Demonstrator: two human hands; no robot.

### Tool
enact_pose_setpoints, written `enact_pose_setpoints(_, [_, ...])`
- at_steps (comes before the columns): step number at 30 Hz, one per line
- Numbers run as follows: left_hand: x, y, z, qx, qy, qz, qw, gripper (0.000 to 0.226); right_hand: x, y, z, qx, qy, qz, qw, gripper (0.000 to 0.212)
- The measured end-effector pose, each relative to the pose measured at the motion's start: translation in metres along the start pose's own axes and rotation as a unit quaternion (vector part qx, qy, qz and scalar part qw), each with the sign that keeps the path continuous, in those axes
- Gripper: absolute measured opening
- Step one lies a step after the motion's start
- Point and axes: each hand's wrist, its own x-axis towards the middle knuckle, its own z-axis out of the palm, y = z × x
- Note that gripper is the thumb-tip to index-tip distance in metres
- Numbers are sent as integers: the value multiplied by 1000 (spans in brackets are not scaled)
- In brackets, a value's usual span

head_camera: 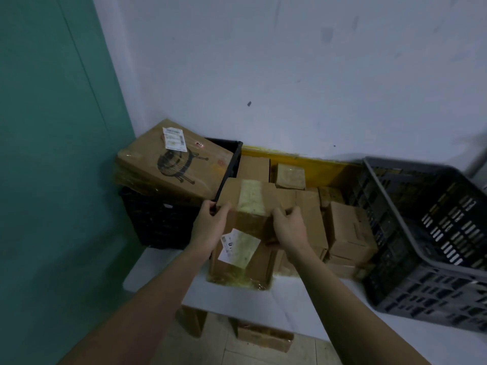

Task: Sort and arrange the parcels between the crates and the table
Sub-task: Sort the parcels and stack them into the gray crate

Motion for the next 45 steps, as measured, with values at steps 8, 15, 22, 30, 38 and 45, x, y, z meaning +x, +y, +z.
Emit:
enact_pose_setpoints(8, [-14,78,9,-97,-3,89,991,30,-2,-61,-46,28,47,-116,992,33])
enact_pose_setpoints(15, [-16,103,12,-102,-37,85,990,32,-8,-72,-58,50,61,-147,986,39])
enact_pose_setpoints(22, [-2,111,3,-110,-73,35,991,51,-14,-73,-62,80,26,-203,976,29])
enact_pose_setpoints(30, [-7,98,18,-118,-43,166,978,36,-19,-74,-70,126,-70,-168,975,38])
enact_pose_setpoints(38, [-9,93,13,-92,-119,262,953,50,-6,-35,-65,225,-27,-181,957,66])
enact_pose_setpoints(45, [3,146,-22,-283,-179,99,937,71,-7,-18,-70,18,-12,-278,960,62])
